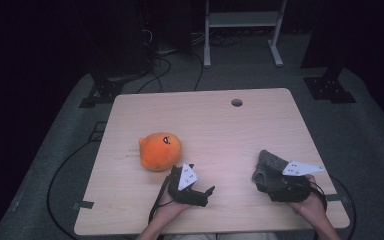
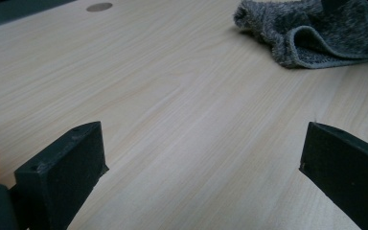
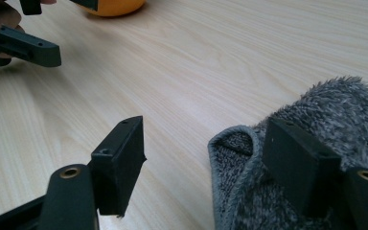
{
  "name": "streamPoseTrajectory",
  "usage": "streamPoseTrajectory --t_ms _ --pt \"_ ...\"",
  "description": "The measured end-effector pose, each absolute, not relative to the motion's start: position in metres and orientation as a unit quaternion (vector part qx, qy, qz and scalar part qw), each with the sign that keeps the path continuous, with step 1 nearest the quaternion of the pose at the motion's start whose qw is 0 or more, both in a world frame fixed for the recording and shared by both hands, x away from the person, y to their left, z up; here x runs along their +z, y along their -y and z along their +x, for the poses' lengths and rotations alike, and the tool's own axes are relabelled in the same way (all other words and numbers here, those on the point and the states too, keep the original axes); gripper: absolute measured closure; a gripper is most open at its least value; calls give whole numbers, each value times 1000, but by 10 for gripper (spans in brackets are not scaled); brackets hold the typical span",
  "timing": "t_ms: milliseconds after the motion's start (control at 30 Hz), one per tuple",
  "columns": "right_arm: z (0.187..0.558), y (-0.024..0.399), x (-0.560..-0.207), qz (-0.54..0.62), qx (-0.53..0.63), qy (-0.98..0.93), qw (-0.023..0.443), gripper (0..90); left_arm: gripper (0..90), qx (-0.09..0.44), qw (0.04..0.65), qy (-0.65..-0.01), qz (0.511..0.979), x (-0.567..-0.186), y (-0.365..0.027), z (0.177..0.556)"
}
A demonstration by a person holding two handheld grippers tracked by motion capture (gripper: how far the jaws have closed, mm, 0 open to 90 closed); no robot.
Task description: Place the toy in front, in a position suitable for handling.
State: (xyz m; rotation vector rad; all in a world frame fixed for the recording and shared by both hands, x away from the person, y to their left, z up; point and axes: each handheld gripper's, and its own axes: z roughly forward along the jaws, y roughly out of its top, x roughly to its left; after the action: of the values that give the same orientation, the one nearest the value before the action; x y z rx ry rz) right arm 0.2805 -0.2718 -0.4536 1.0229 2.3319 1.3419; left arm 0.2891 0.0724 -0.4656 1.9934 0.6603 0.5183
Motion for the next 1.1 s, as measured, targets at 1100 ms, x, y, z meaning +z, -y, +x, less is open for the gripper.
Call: streamPoseTrajectory --t_ms 1100 --pt "277 279 -452 365 476 -788 135 296 11 246 487 -235 805 -390 -89 338"
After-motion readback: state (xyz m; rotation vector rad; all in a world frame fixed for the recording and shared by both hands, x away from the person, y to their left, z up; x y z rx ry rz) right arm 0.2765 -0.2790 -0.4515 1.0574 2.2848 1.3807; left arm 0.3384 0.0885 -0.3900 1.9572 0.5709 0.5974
